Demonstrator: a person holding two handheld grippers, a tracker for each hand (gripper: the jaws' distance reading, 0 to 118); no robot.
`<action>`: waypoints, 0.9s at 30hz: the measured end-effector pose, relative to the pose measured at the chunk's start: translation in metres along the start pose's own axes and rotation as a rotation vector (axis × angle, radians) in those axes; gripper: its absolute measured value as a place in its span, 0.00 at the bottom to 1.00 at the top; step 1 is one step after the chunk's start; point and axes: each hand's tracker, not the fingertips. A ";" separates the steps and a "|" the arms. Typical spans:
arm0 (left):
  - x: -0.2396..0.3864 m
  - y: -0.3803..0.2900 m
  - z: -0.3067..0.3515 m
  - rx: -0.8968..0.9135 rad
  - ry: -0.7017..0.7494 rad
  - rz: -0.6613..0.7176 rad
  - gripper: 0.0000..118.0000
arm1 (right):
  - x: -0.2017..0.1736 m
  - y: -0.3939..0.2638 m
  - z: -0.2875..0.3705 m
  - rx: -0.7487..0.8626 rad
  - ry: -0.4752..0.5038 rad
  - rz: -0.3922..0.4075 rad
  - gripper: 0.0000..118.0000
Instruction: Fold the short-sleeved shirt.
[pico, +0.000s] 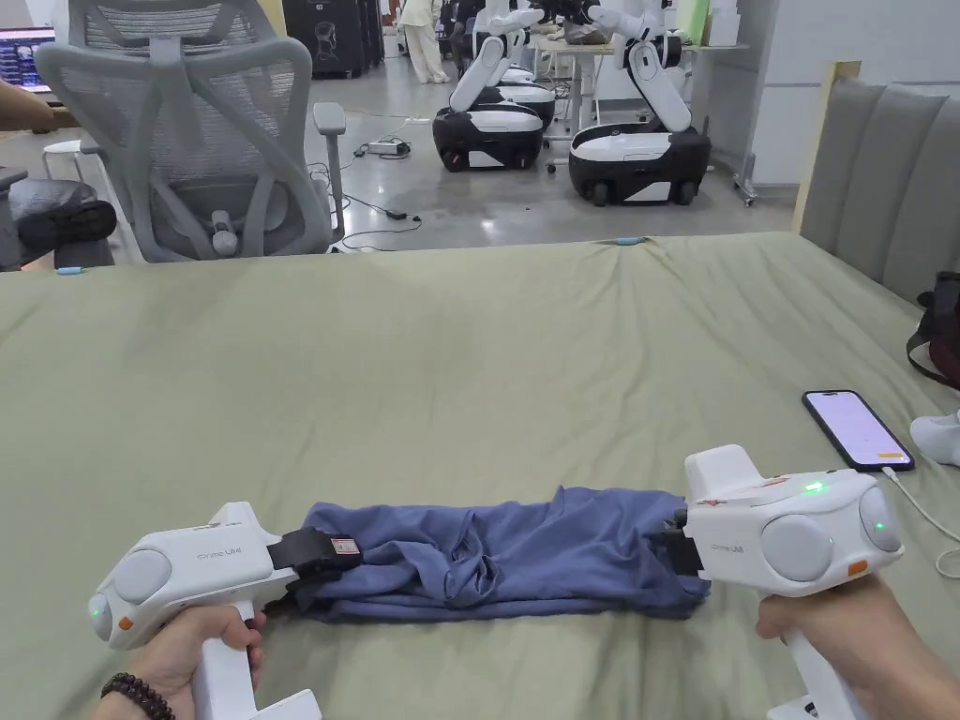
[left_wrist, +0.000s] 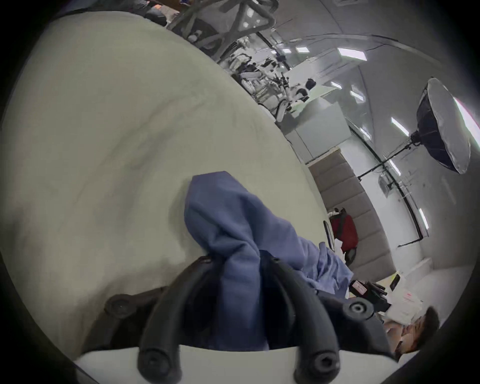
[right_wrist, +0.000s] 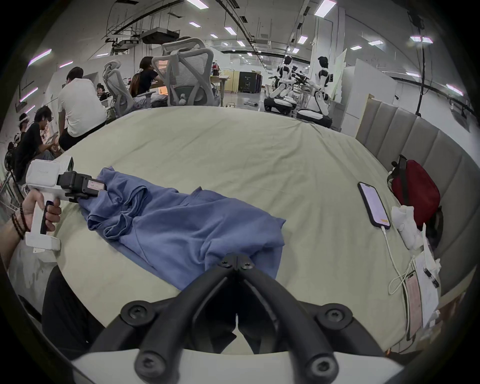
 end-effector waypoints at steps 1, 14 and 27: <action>0.002 0.000 0.002 0.005 -0.008 -0.021 0.19 | 0.000 0.000 0.000 0.000 0.001 -0.002 0.00; -0.020 0.010 0.092 0.133 0.154 -0.102 0.15 | -0.005 0.002 0.000 0.006 0.006 0.006 0.00; 0.067 0.010 0.110 0.176 0.001 -0.211 0.15 | -0.022 0.005 -0.007 0.009 0.038 0.026 0.00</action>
